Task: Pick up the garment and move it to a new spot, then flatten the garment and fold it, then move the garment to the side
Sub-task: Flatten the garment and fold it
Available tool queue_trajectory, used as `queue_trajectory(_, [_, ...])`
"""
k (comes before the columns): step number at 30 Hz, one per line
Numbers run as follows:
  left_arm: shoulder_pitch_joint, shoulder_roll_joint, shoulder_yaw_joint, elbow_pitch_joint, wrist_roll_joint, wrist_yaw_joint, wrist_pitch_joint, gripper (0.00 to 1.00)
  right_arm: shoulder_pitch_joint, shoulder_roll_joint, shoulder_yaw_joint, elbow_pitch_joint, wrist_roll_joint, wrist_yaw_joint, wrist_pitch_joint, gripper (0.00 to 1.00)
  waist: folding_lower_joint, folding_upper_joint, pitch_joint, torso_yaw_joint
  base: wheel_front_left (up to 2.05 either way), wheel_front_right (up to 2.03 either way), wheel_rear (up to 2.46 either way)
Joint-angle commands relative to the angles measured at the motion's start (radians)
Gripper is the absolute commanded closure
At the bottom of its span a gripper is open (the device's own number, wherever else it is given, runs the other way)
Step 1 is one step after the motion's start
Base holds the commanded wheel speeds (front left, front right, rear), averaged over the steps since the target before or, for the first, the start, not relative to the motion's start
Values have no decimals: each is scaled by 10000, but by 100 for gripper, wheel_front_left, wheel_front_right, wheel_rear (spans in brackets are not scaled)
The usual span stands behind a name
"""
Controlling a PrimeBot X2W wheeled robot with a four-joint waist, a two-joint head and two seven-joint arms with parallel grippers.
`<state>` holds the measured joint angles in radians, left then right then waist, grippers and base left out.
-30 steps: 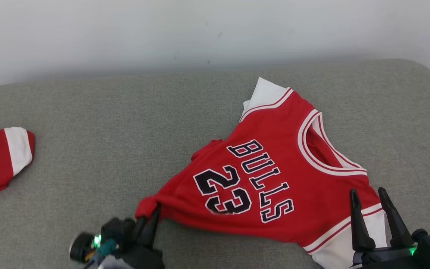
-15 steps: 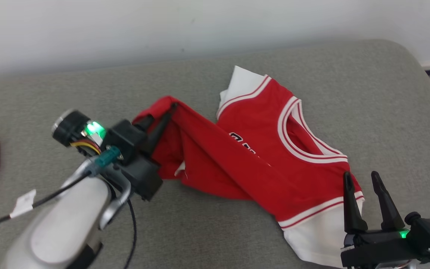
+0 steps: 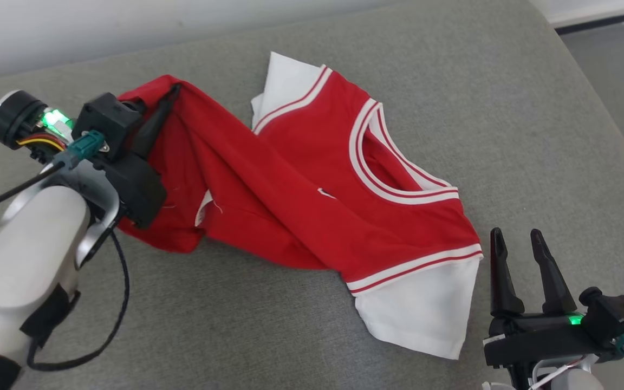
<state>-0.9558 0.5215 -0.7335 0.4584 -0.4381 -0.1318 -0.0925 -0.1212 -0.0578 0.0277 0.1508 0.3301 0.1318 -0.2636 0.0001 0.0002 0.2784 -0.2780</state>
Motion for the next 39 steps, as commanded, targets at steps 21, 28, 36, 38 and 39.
queue_trajectory(21, [-917,-332,-1540,2192,-2572,28,-1723,0,-71,73,-201,281,-269,-23,-12,0,-1,-2,-158,405,0,0,0])
queue_trajectory(28, [550,-194,151,287,-2222,567,-1726,0,318,-69,-327,147,-372,-24,-12,0,-1,-2,-803,1059,0,0,0])
queue_trajectory(36, [3386,-525,2344,-1887,-1346,1242,-1730,0,817,-304,-434,-139,-453,-24,-12,0,-1,-2,-1501,1803,0,0,0])
queue_trajectory(38, [4120,-732,2876,-2349,-1125,1341,-1729,0,932,-340,-486,-237,-453,-24,-10,0,-1,-2,-1605,1973,0,0,0])
queue_trajectory(39, [4460,-839,3133,-2528,-993,1396,-1729,0,995,-360,-500,-288,-455,-24,-10,0,-1,-2,-1654,2059,0,0,0])
